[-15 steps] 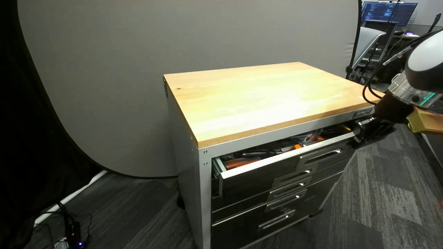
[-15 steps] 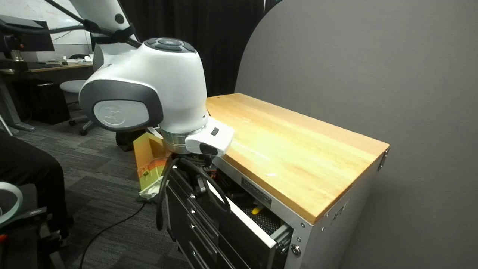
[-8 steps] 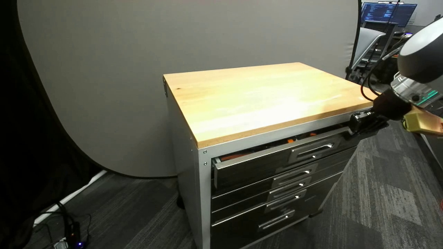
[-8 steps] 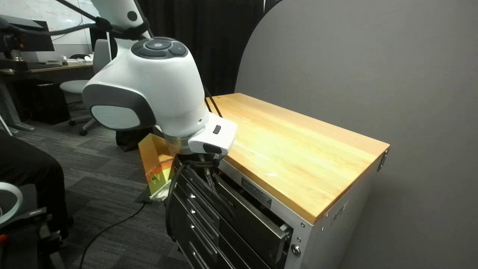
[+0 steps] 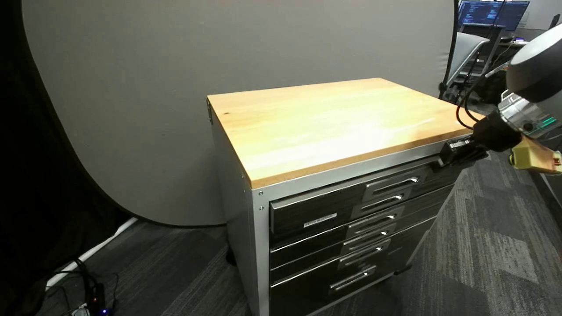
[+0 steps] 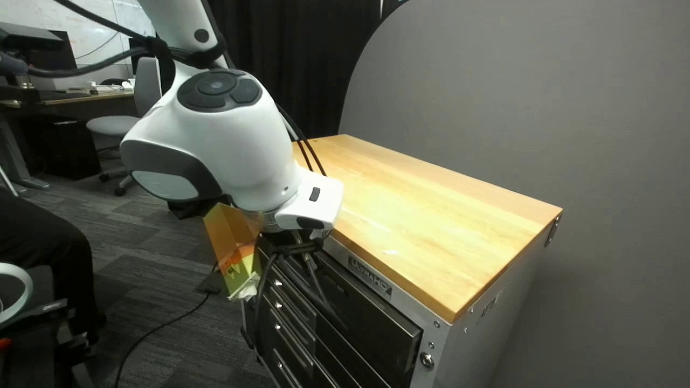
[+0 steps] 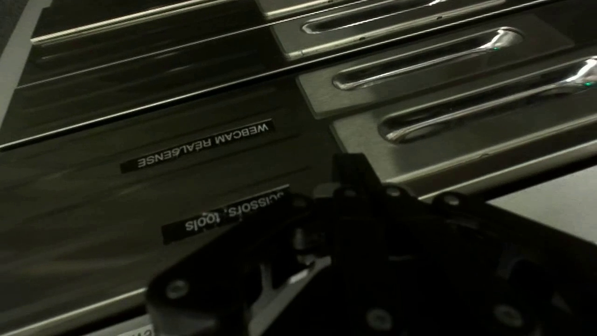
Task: Put the screwdriver in the drawer then close it
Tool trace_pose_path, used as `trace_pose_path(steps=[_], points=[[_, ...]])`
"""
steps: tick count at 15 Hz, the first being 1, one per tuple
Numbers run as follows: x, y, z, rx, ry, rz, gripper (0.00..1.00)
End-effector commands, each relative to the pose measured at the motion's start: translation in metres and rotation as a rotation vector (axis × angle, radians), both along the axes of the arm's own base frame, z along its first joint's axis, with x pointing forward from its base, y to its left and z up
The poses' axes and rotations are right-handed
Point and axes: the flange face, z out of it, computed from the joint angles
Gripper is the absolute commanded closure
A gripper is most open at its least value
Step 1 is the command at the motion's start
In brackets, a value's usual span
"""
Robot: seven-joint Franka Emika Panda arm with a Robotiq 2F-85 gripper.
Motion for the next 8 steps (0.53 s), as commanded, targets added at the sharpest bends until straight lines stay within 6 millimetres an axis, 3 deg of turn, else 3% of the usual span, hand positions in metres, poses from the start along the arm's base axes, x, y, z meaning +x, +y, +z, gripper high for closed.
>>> trace_pose_path(steps=[1,2,3,5,8], points=[[0.011,0.015,0.013,0.037,-0.071,0.043,0.97],[0.006,0.014,0.015,0.026,-0.051,0.055,0.94],[0.004,0.013,0.019,0.03,-0.043,0.063,0.71],[-0.007,0.011,0.032,0.01,0.046,0.08,0.67],[-0.017,0.015,0.041,0.011,0.188,0.163,0.45]])
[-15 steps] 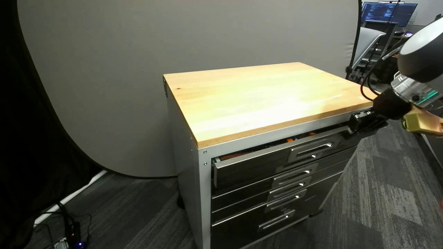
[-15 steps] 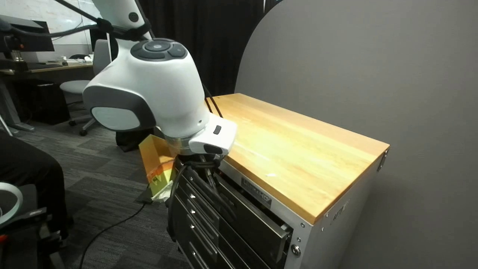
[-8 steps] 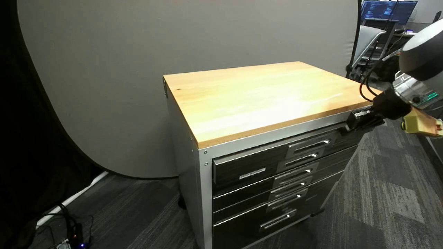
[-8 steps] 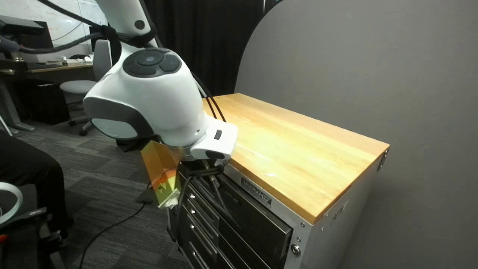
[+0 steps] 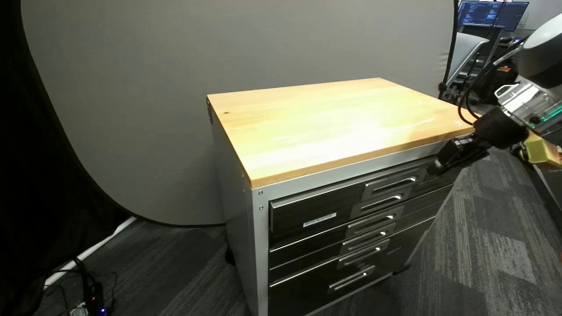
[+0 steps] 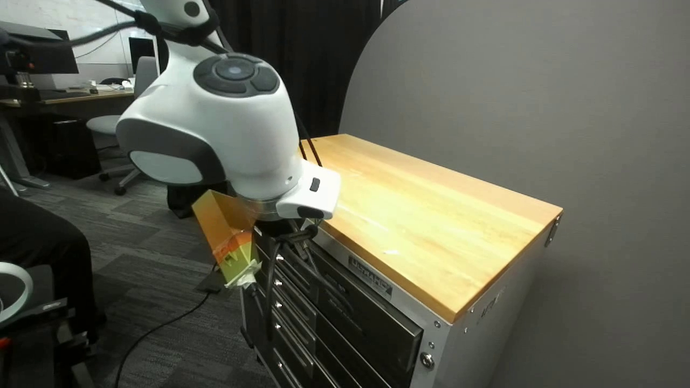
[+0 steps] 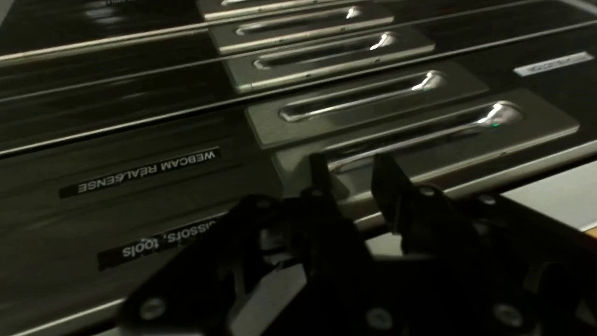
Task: Put the screwdriver in the drawer then close it
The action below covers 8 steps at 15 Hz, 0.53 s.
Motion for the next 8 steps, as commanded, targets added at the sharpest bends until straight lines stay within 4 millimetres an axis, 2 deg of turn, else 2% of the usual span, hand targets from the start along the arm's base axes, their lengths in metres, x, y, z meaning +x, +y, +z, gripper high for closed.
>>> trace_pose_path(steps=[1,3,6,8], points=[[-0.016,0.01,0.039,-0.077,0.153,0.078,0.38],[-0.011,0.019,0.058,-0.114,0.236,0.153,0.22],[0.001,0.037,0.099,-0.172,0.323,0.261,0.0],[0.011,0.054,0.14,-0.176,0.339,0.325,0.0]])
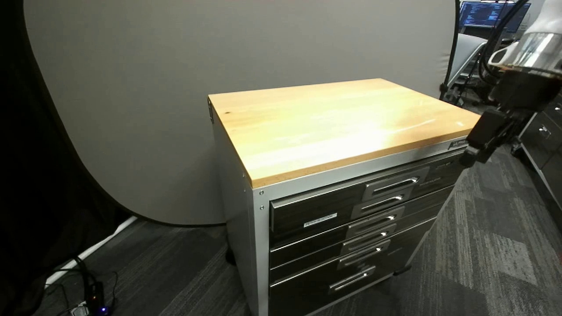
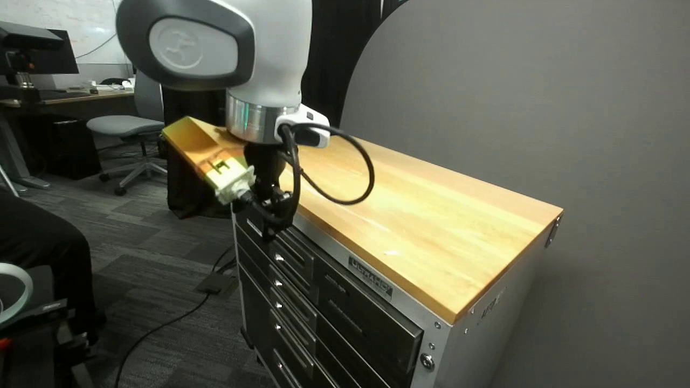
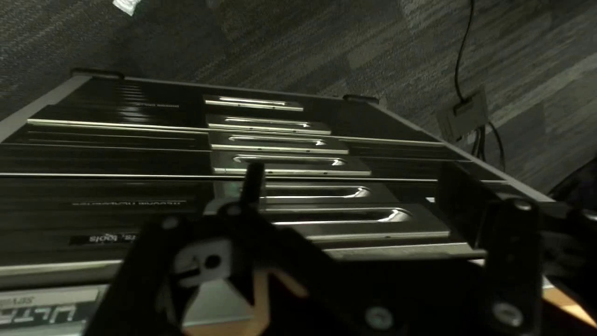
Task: Put the screwdriver in the drawer then close it
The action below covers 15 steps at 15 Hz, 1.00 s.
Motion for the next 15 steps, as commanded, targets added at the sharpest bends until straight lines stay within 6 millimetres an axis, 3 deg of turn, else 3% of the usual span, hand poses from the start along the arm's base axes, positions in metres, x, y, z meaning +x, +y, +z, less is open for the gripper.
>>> trace_pose_path(steps=[1,4,8,9,11,15], points=[[0.015,0.026,0.077,-0.039,0.042,0.091,0.0],[0.021,0.06,0.142,-0.069,0.092,0.165,0.0],[0.019,0.09,0.193,-0.12,0.194,0.194,0.0],[0.016,0.086,0.174,-0.091,0.146,0.206,0.0],[0.015,0.093,0.188,-0.104,0.172,0.206,0.0],[0.016,0.089,0.185,-0.105,0.186,0.2,0.0]])
